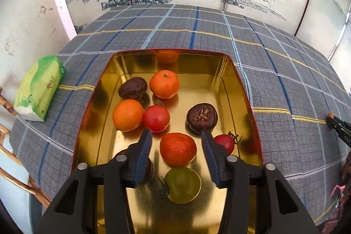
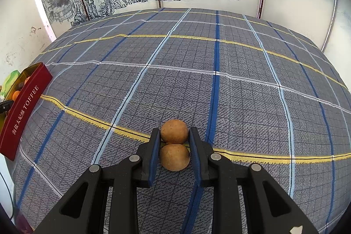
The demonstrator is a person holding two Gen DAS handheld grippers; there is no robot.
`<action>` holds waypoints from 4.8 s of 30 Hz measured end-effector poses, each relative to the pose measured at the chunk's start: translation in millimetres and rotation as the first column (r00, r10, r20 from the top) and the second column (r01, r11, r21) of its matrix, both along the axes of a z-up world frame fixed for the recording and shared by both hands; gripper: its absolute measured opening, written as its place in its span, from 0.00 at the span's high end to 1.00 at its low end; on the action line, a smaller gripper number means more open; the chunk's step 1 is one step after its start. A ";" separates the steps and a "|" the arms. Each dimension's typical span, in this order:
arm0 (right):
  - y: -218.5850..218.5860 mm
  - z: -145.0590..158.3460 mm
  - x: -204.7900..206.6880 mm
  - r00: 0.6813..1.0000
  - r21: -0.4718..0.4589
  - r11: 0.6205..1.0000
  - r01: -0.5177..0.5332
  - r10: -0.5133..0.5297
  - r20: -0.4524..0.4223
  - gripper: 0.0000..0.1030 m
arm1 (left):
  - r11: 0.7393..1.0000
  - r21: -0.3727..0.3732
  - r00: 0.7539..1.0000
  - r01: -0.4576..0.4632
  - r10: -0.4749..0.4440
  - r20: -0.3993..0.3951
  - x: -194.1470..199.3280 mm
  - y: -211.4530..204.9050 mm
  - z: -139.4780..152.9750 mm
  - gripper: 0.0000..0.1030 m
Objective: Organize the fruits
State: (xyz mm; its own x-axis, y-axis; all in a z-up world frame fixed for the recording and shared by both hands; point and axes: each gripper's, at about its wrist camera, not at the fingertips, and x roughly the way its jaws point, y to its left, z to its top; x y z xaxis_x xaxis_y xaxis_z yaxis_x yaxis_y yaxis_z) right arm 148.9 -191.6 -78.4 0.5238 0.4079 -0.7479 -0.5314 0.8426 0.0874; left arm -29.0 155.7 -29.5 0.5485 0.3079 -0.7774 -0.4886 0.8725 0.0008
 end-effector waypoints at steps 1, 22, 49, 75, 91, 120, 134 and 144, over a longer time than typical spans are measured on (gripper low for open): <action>-0.1 -0.1 0.1 1.000 0.000 1.000 -0.001 0.001 0.000 0.75 | 1.000 0.013 1.000 -0.003 0.003 0.002 -1.3 -1.6 0.8 0.48; 12.4 4.1 -36.1 0.999 0.004 0.999 -0.048 0.048 0.006 0.77 | 0.991 0.134 1.000 -0.028 0.028 0.004 -17.9 -20.7 10.6 0.38; 193.5 90.8 -136.1 0.865 0.228 0.842 -0.490 0.501 0.009 0.77 | 0.982 0.066 0.984 -0.178 0.177 0.026 -71.6 34.1 9.9 0.30; 290.8 46.9 -162.9 0.826 0.082 0.824 -0.561 0.563 -0.006 0.75 | 0.955 0.140 0.957 -0.262 0.238 0.165 -94.9 57.2 28.5 0.26; 252.7 114.0 -191.9 0.847 0.155 0.870 -0.469 0.393 0.357 0.18 | 0.922 0.194 0.913 -0.336 0.268 0.307 -117.1 45.9 69.0 0.09; 206.1 154.8 -213.1 0.827 0.254 0.903 -0.346 0.166 0.538 0.01 | 0.927 0.288 0.890 -0.240 0.091 0.447 -135.5 -17.2 139.8 0.00; 211.4 148.0 -217.1 0.825 0.220 0.923 -0.317 0.154 0.543 0.01 | 0.925 0.270 0.898 -0.267 0.137 0.419 -133.2 -9.1 127.7 0.00; 212.8 143.3 -209.9 0.846 0.219 0.926 -0.309 0.161 0.509 0.01 | 0.929 0.256 0.903 -0.268 0.149 0.403 -130.5 -5.4 123.0 0.00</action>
